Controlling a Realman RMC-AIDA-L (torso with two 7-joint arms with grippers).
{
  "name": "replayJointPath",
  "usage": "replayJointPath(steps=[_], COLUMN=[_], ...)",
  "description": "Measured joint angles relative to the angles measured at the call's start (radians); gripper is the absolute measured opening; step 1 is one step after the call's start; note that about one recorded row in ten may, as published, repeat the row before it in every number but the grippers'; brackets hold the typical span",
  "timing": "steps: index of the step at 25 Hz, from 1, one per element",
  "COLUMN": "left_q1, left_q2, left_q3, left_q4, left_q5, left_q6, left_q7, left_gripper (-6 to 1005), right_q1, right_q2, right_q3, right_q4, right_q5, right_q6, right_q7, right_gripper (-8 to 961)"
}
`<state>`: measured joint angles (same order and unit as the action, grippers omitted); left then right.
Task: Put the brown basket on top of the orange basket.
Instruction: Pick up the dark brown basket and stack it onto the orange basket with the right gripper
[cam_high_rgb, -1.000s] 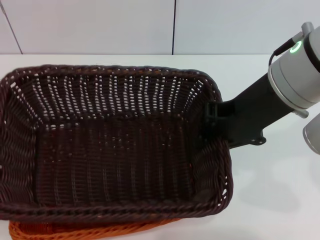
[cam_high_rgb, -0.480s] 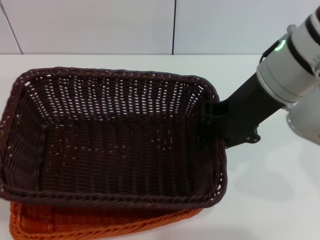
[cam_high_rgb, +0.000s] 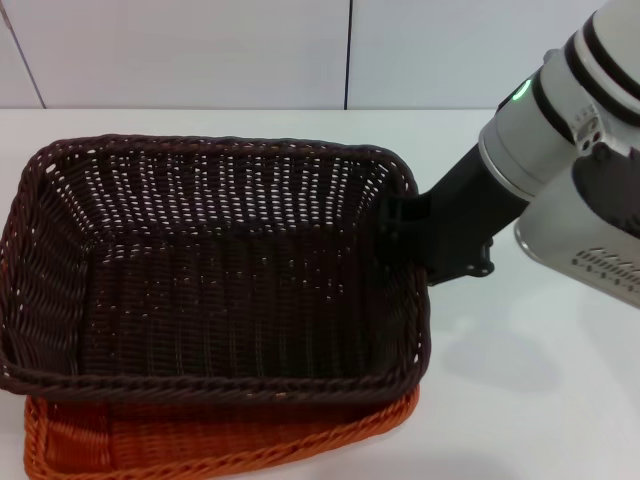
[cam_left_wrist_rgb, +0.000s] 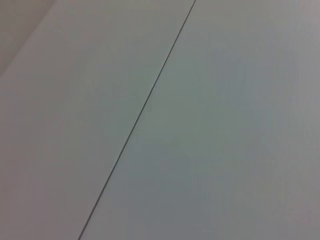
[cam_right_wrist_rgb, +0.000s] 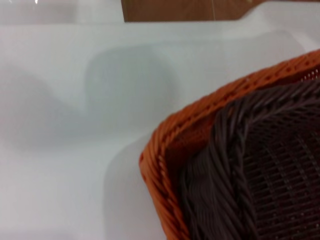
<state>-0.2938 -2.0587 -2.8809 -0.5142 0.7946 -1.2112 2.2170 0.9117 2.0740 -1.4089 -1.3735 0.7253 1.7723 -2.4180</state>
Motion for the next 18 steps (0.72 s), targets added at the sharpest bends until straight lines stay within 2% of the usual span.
replayJointPath(steps=[4,14,18], left_q1=[0.0,-0.004,0.013], left_q2=[0.0,0.0,-0.001], left_q3=[0.0,0.0,0.0], left_q4=[0.001,0.015,0.043], left_q5=[-0.002,-0.036,-0.065], left_q6=[-0.004,-0.039,-0.085], left_q7=[0.001,0.001,0.005], left_gripper=[716,716,715], right_q1=[-0.023,-0.02,-0.063], right_q2=[0.0,-0.004,0.002], right_q3=[-0.006,0.04,0.024], right_q4=[-0.028,-0.017,-0.109], right_q5=[0.023,0.13,0.169], right_q6=[-0.022,-0.001,-0.022], right_q7=[0.014,0.029,0.124], right_gripper=[155,191,206])
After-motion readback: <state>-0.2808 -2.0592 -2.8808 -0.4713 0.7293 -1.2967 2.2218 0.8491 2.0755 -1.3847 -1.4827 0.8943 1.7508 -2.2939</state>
